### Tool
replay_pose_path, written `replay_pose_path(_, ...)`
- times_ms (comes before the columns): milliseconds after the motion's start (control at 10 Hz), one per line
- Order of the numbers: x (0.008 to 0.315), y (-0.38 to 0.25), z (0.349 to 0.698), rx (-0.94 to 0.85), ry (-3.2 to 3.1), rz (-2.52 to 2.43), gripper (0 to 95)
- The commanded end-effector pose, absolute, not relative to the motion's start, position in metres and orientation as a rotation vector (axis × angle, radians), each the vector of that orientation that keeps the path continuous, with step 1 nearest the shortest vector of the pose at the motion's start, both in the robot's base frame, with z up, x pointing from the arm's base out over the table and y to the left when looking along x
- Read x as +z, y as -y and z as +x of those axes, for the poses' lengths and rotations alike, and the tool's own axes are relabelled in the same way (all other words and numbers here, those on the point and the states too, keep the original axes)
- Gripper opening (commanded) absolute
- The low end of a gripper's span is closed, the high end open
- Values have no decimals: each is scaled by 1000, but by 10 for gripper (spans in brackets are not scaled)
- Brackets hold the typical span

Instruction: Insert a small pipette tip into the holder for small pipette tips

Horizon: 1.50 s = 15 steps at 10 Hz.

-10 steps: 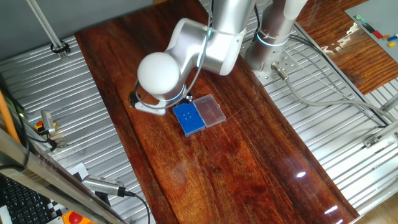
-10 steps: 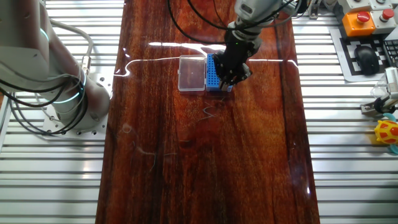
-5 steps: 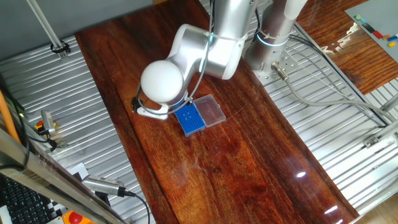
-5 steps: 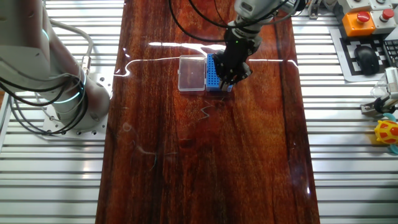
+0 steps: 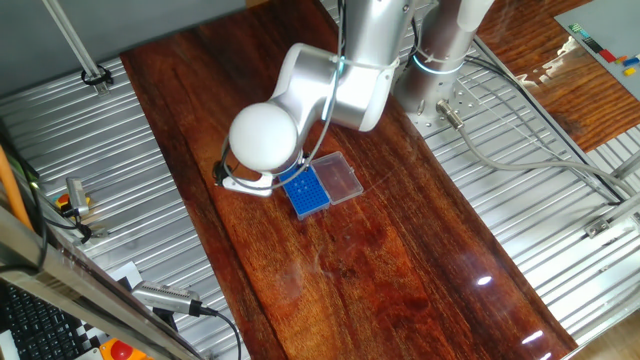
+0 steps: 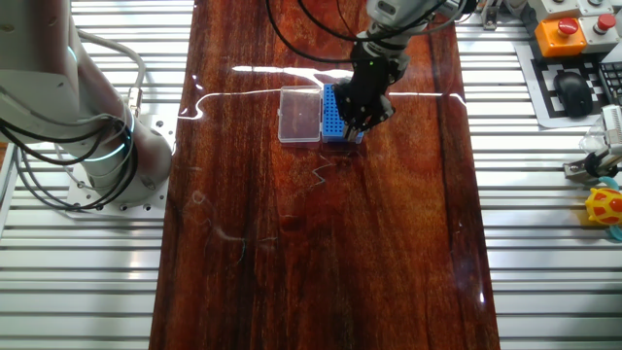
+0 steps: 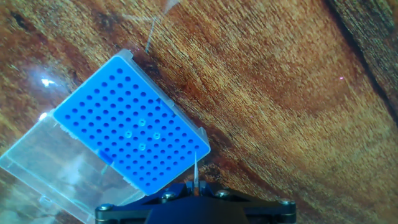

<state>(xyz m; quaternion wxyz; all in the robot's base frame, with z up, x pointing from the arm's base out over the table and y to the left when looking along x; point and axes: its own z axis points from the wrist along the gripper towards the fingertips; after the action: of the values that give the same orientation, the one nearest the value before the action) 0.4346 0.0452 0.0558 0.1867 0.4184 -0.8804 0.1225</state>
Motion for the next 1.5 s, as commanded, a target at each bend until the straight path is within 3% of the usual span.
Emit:
replay_pose_path(100, 58, -44, 434, 354, 2475, 1180, 0)
replay_pose_path(1500, 65, -45, 436, 467, 2351, 1235, 0)
